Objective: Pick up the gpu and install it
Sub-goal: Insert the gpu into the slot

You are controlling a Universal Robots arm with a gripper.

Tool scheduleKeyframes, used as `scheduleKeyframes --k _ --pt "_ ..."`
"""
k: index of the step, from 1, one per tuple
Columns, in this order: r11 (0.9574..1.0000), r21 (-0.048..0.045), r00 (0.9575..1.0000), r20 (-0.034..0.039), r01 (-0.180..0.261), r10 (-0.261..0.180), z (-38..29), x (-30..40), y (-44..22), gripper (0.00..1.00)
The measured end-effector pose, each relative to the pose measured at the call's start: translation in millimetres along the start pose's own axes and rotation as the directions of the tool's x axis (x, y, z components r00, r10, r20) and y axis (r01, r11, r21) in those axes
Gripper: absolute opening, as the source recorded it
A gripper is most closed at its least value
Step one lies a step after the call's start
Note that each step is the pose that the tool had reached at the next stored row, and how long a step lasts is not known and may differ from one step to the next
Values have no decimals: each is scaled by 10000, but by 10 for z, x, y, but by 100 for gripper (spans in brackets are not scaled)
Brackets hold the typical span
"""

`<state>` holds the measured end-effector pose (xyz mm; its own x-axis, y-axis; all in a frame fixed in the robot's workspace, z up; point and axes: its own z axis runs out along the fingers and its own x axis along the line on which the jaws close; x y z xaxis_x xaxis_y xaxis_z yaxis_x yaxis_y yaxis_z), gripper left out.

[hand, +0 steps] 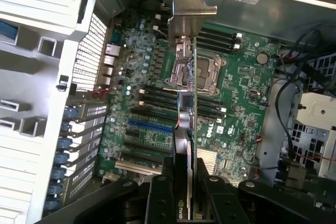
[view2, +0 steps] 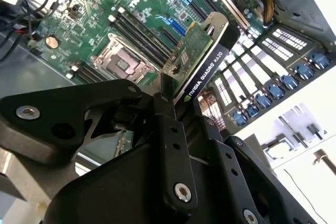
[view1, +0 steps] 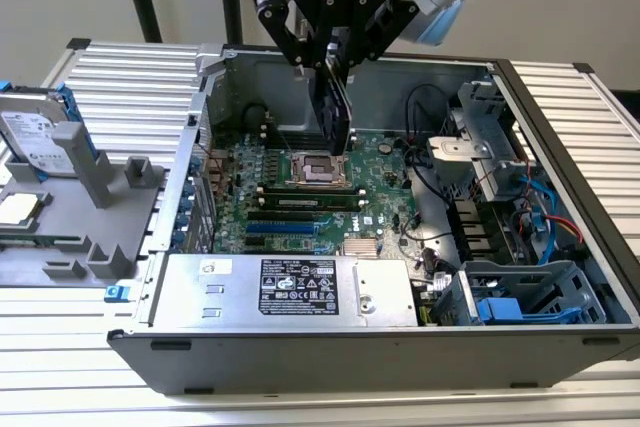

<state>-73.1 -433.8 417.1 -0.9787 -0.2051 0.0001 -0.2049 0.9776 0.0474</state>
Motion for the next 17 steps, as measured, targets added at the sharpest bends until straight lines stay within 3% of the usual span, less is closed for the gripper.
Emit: scheduleKeyframes --k 17 --pt "9975 -1 9975 -33 703 -703 0 0 0 0"
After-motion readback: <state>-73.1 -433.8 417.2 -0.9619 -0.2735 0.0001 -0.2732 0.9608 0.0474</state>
